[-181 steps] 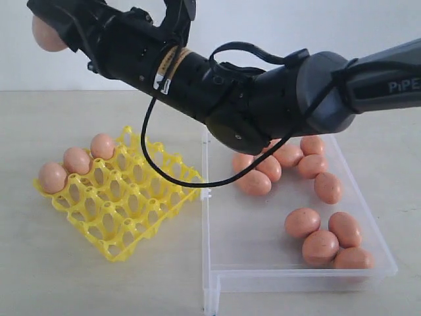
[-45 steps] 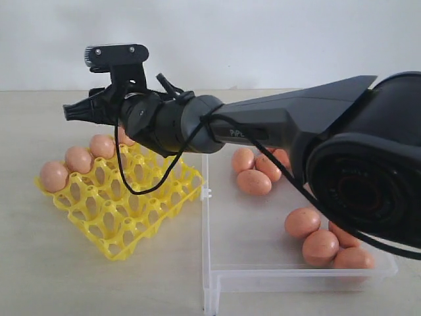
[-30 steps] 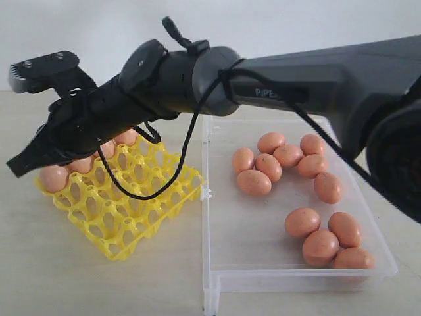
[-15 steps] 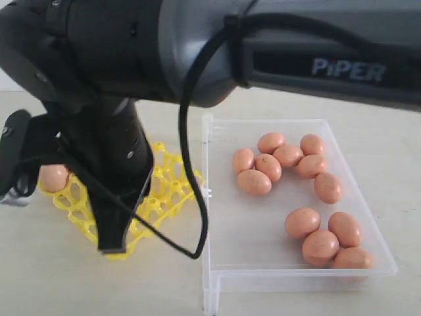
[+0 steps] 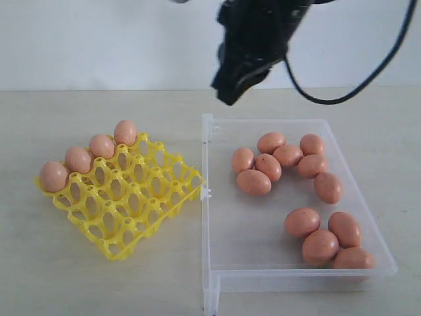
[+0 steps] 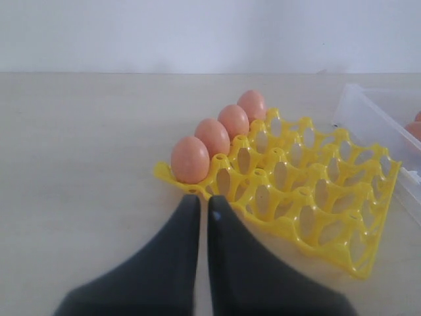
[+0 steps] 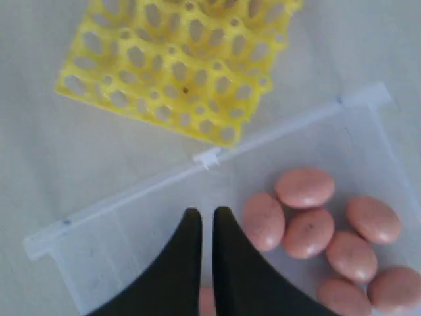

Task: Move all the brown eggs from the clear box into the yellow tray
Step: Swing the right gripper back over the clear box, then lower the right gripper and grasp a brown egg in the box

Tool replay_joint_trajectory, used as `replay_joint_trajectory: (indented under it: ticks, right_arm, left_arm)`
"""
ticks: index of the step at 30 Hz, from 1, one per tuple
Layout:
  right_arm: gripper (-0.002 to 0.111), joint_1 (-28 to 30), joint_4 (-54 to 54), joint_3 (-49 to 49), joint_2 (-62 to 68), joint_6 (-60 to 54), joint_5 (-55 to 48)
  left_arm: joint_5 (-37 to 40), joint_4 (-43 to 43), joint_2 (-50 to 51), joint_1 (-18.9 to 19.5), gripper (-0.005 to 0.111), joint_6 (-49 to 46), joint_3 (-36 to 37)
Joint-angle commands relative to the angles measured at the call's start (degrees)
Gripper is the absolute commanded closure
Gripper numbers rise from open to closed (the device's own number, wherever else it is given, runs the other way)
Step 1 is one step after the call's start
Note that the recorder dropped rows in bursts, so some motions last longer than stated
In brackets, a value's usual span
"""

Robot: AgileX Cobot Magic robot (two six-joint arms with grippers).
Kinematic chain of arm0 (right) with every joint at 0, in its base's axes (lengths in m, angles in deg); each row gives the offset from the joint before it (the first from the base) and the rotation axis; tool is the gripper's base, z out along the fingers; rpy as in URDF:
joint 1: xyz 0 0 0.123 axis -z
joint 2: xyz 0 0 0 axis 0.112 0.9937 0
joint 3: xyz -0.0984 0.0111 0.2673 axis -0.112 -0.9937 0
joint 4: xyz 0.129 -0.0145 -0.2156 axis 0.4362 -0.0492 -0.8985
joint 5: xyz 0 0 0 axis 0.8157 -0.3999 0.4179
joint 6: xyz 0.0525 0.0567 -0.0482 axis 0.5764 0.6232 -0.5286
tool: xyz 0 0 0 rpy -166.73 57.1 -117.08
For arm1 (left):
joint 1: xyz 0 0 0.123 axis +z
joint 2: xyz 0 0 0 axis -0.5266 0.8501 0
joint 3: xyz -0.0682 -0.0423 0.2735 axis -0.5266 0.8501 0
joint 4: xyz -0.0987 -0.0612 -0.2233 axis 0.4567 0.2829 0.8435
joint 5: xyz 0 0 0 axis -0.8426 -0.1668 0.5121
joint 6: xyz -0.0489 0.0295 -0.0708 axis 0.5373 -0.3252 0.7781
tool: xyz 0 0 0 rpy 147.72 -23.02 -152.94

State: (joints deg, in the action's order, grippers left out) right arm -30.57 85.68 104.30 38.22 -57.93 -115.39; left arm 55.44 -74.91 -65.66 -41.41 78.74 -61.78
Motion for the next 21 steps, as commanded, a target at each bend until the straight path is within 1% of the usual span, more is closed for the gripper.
replay_joint_trajectory:
  ticks: [1, 4, 6, 10, 11, 13, 15, 18, 20, 21]
  right_arm:
    - [0.109, 8.9, -0.2, -9.6, -1.6, -3.5, -0.5]
    - [0.109, 11.9, -1.0, -19.9, -1.5, -10.4, -0.5]
    - [0.109, 12.2, -2.0, -26.0, -1.5, -19.5, -0.5]
    - [0.108, 12.2, -2.8, -32.4, -1.5, -37.2, -0.5]
    - [0.107, 12.2, -2.2, -33.3, -1.5, -39.7, -0.5]
    - [0.103, 12.2, -0.8, -33.9, -1.5, -40.1, 3.2]
    - [0.093, 12.2, -0.1, -33.9, -1.5, -40.2, 5.3]
    - [0.071, 12.2, -0.1, -33.9, -1.5, -40.2, 8.6]
    - [0.060, 12.2, 0.4, -33.9, -1.5, -40.2, 11.5]
    - [0.056, 12.2, 1.0, -33.9, -1.5, -40.2, 13.3]
  left_arm:
    - [-0.3, 0.2, -0.2, -0.3, 0.103, 0.1, 0.1]
    - [-0.3, 0.2, -0.2, -0.3, 0.103, 0.1, 0.1]
    - [-0.3, 0.2, -0.2, -0.3, 0.103, 0.1, 0.1]
    - [-0.3, 0.2, -0.2, -0.3, 0.103, 0.1, 0.1]
    - [-0.3, 0.2, -0.2, -0.3, 0.103, 0.1, 0.1]
    - [-0.3, 0.2, -0.2, -0.3, 0.103, 0.1, 0.1]
    - [-0.3, 0.2, -0.2, -0.3, 0.103, 0.1, 0.1]
    - [-0.3, 0.2, -0.2, -0.3, 0.103, 0.1, 0.1]
    - [-0.3, 0.2, -0.2, -0.3, 0.103, 0.1, 0.1]
    - [-0.3, 0.2, -0.2, -0.3, 0.103, 0.1, 0.1]
